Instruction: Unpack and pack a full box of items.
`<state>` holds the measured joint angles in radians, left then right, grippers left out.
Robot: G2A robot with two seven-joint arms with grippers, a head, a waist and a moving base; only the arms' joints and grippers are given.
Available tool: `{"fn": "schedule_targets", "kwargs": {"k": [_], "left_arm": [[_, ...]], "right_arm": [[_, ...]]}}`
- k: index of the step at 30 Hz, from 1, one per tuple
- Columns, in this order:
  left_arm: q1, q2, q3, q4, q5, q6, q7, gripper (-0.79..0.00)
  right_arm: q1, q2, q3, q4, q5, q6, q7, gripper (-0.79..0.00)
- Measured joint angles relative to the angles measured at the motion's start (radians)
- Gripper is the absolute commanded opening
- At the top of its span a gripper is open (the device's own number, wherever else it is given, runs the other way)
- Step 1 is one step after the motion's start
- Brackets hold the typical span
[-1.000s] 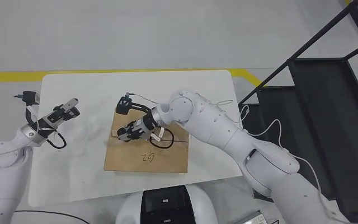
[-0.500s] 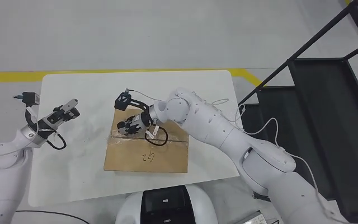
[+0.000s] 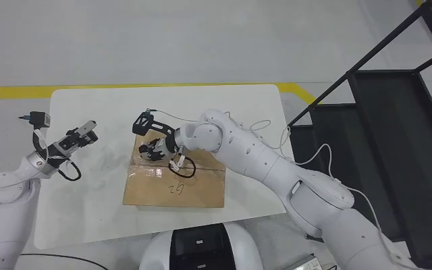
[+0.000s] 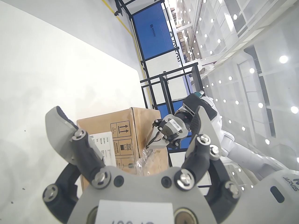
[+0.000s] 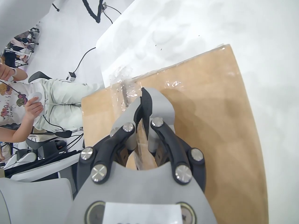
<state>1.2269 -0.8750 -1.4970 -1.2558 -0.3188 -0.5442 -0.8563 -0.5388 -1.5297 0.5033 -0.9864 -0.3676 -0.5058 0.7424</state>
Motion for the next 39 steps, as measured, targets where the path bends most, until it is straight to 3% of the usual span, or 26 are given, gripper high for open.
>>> {"fn": "schedule_targets", "kwargs": {"k": [13, 24, 25, 26, 27, 30, 37, 38, 39], "left_arm": [[-0.002, -0.004, 0.005, -0.002, 0.006, -0.001, -0.005, 0.0], [-0.002, -0.005, 0.002, 0.002, 0.011, 0.0, -0.011, 0.0], [-0.002, -0.005, 0.002, 0.002, 0.009, 0.0, -0.011, 0.0], [-0.002, -0.006, 0.002, 0.002, 0.009, 0.001, -0.012, 0.0], [-0.003, -0.006, 0.003, 0.002, 0.008, 0.002, -0.013, 0.0], [-0.007, -0.007, 0.005, 0.001, 0.009, 0.003, -0.016, 0.0], [-0.014, -0.008, 0.005, 0.003, -0.002, 0.008, -0.026, 0.0], [-0.014, -0.008, 0.003, 0.003, -0.002, 0.009, -0.026, 0.0], [-0.014, -0.008, 0.001, 0.002, -0.003, 0.009, -0.027, 0.0]], "right_arm": [[-0.081, 0.047, 0.094, -0.181, -0.033, 0.01, 0.028, 0.0], [-0.12, 0.057, 0.131, -0.226, 0.086, -0.029, 0.103, 0.0], [-0.119, 0.056, 0.132, -0.226, 0.104, -0.035, 0.112, -0.108], [-0.118, 0.056, 0.133, -0.225, 0.117, -0.041, 0.119, -0.163], [-0.116, 0.055, 0.134, -0.223, 0.127, -0.046, 0.126, -0.151], [-0.111, 0.053, 0.133, -0.215, 0.139, -0.06, 0.14, 0.0], [-0.094, 0.033, 0.088, -0.189, 0.103, -0.063, 0.126, 0.0], [-0.09, 0.027, 0.078, -0.182, 0.091, -0.057, 0.116, -0.028], [-0.086, 0.023, 0.072, -0.176, 0.08, -0.051, 0.106, -0.142]]}}
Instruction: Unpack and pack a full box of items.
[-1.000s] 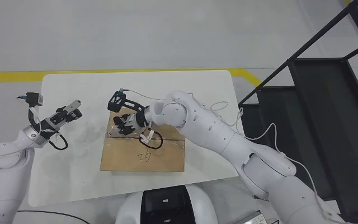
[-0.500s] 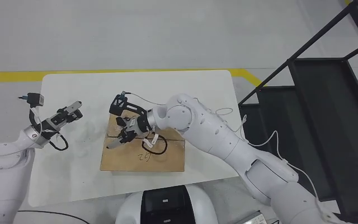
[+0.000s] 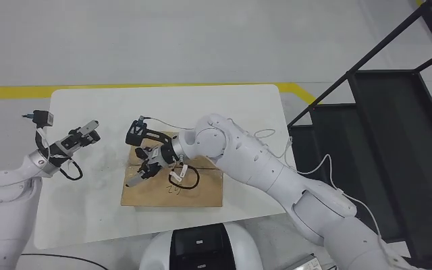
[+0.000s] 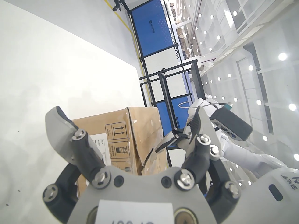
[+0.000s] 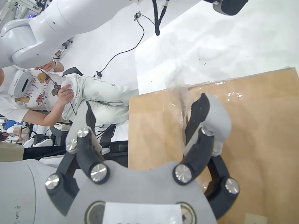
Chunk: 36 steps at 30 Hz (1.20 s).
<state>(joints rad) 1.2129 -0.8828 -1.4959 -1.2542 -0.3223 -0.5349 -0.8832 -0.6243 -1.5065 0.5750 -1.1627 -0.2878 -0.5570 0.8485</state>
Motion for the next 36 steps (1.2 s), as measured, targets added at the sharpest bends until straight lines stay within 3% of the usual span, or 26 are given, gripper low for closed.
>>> {"fn": "schedule_targets", "kwargs": {"k": [2, 4, 5, 11, 14, 16, 17, 20, 21, 23, 27, 36], "left_arm": [[0.002, 0.001, -0.006, -0.003, -0.004, 0.0, -0.002, 0.0], [0.005, 0.002, -0.012, -0.005, -0.007, -0.001, -0.003, 0.0], [0.007, 0.002, -0.016, -0.006, -0.008, -0.001, -0.003, 0.0], [0.016, 0.003, -0.029, -0.011, -0.012, 0.002, 0.0, 0.0], [0.018, 0.003, -0.03, -0.013, -0.013, 0.002, 0.001, 0.0], [0.019, 0.002, -0.03, -0.013, -0.014, 0.001, 0.001, 0.0], [0.02, 0.002, -0.031, -0.013, -0.014, 0.0, 0.001, 0.0], [0.022, 0.002, -0.033, -0.012, -0.014, -0.002, -0.001, 0.0], [0.023, 0.002, -0.034, -0.012, -0.014, -0.002, -0.002, 0.0], [0.024, 0.002, -0.037, -0.012, -0.015, -0.003, -0.004, 0.0], [0.027, 0.002, -0.04, -0.012, -0.017, -0.005, -0.004, 0.0], [0.029, 0.001, -0.042, -0.01, -0.019, -0.008, -0.009, 0.0]], "right_arm": [[0.011, -0.009, -0.014, 0.015, -0.041, 0.02, -0.028, -0.517], [0.018, -0.015, -0.023, 0.027, -0.078, 0.039, -0.054, -0.625], [0.021, -0.019, -0.027, 0.033, -0.098, 0.049, -0.069, -0.6], [0.023, -0.026, -0.034, 0.038, -0.181, 0.073, -0.115, -0.256], [0.016, -0.026, -0.034, 0.028, -0.217, 0.077, -0.13, -0.222], [0.009, -0.025, -0.036, 0.014, -0.247, 0.077, -0.141, -0.28], [0.003, -0.024, -0.036, 0.005, -0.265, 0.078, -0.148, -0.382], [-0.01, -0.019, -0.033, -0.019, -0.325, 0.089, -0.169, -0.542], [-0.014, -0.018, -0.032, -0.026, -0.343, 0.092, -0.176, -0.693], [-0.023, -0.014, -0.029, -0.045, -0.39, 0.101, -0.193, -0.785], [-0.042, -0.006, -0.026, -0.085, -0.492, 0.127, -0.219, -0.757], [-0.092, 0.011, -0.009, -0.147, -0.651, 0.153, -0.243, -0.785]]}}
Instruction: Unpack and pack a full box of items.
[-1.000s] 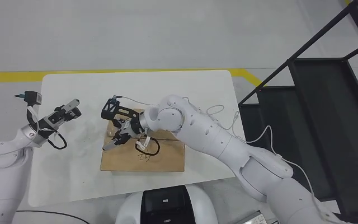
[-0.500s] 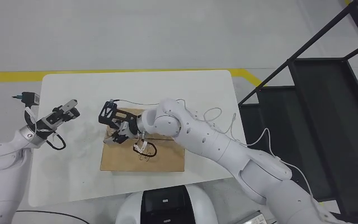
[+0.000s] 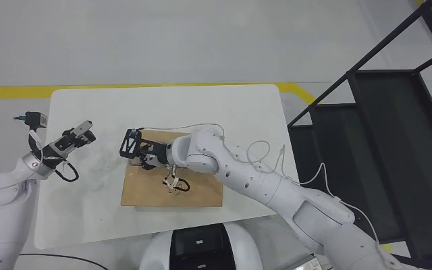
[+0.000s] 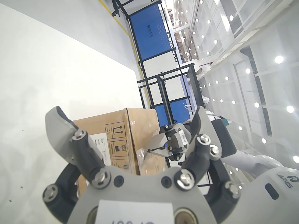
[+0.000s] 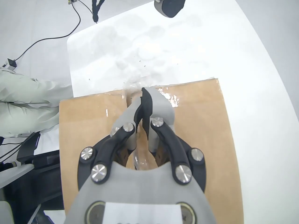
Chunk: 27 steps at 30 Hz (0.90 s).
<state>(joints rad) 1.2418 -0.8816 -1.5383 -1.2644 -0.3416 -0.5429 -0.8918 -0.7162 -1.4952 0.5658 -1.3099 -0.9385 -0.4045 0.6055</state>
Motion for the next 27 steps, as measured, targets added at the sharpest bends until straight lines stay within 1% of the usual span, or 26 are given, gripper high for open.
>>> {"fn": "schedule_targets", "kwargs": {"k": [3, 4, 7, 8, 10, 11, 13, 17, 19, 24, 25, 27], "left_arm": [[0.0, 0.0, 0.0, 0.001, 0.001, -0.001, -0.002, 0.0], [0.0, 0.0, 0.0, 0.001, 0.001, -0.001, -0.003, 0.0], [0.0, -0.001, -0.001, 0.003, -0.002, -0.003, -0.005, 0.0], [0.0, -0.001, -0.001, 0.004, -0.003, -0.004, -0.005, 0.0], [0.001, -0.001, -0.002, 0.004, -0.003, -0.005, -0.005, 0.0], [0.002, -0.001, -0.003, 0.003, -0.003, -0.007, -0.006, 0.0], [0.003, -0.001, -0.005, 0.003, -0.005, -0.009, -0.006, 0.0], [0.005, -0.001, -0.007, 0.002, -0.006, -0.009, -0.006, 0.0], [0.005, -0.001, -0.007, 0.002, -0.006, -0.009, -0.006, 0.0], [0.006, -0.002, -0.009, 0.004, -0.004, -0.009, -0.006, 0.0], [0.007, -0.002, -0.009, 0.004, -0.004, -0.008, -0.005, 0.0], [0.007, -0.002, -0.01, 0.004, -0.005, -0.008, -0.006, 0.0]], "right_arm": [[-0.012, 0.003, 0.005, -0.008, -0.028, -0.004, 0.0, -0.785], [-0.015, 0.004, 0.006, -0.011, -0.037, -0.006, -0.002, -0.723], [-0.025, 0.006, 0.009, -0.025, -0.072, -0.011, -0.009, -0.671], [-0.028, 0.007, 0.01, -0.03, -0.079, -0.013, -0.011, -0.619], [-0.033, 0.008, 0.013, -0.039, -0.095, -0.017, -0.016, -0.449], [-0.037, 0.009, 0.015, -0.046, -0.104, -0.019, -0.02, -0.422], [-0.042, 0.01, 0.017, -0.056, -0.116, -0.023, -0.022, -0.397], [-0.054, 0.01, 0.018, -0.068, -0.139, -0.027, -0.021, -0.406], [-0.057, 0.008, 0.017, -0.069, -0.147, -0.028, -0.021, -0.434], [-0.059, 0.004, 0.018, -0.07, -0.16, -0.033, -0.032, -0.653], [-0.059, 0.003, 0.018, -0.069, -0.16, -0.033, -0.033, -0.686], [-0.059, 0.0, 0.019, -0.067, -0.156, -0.039, -0.034, -0.705]]}}
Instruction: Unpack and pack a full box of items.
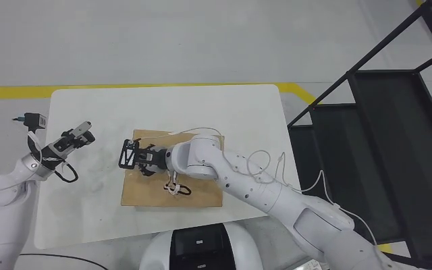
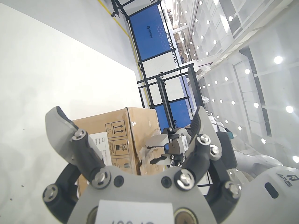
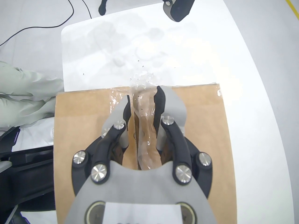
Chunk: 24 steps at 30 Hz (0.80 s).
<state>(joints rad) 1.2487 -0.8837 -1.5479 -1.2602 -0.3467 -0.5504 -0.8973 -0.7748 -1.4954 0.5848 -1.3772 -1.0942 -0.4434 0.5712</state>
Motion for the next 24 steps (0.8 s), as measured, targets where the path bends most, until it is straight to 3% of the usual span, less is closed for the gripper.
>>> {"fn": "schedule_targets", "kwargs": {"k": [1, 2, 19, 24], "left_arm": [[0.0, 0.0, 0.0, 0.0, 0.0, 0.0, 0.0, 0.0], [0.0, 0.0, -0.001, 0.001, 0.0, 0.0, -0.001, 0.0], [-0.003, 0.0, -0.011, 0.015, -0.017, -0.008, -0.019, 0.0], [-0.002, 0.0, -0.014, 0.012, -0.021, -0.013, -0.025, 0.0]], "right_arm": [[0.0, -0.001, 0.001, 0.0, 0.004, -0.003, 0.0, -0.773], [0.001, -0.002, 0.003, 0.0, 0.005, -0.005, 0.001, -0.785], [0.004, -0.019, -0.033, 0.002, -0.198, 0.02, -0.031, -0.785], [-0.011, -0.016, -0.031, -0.017, -0.241, 0.006, -0.031, -0.742]]}}
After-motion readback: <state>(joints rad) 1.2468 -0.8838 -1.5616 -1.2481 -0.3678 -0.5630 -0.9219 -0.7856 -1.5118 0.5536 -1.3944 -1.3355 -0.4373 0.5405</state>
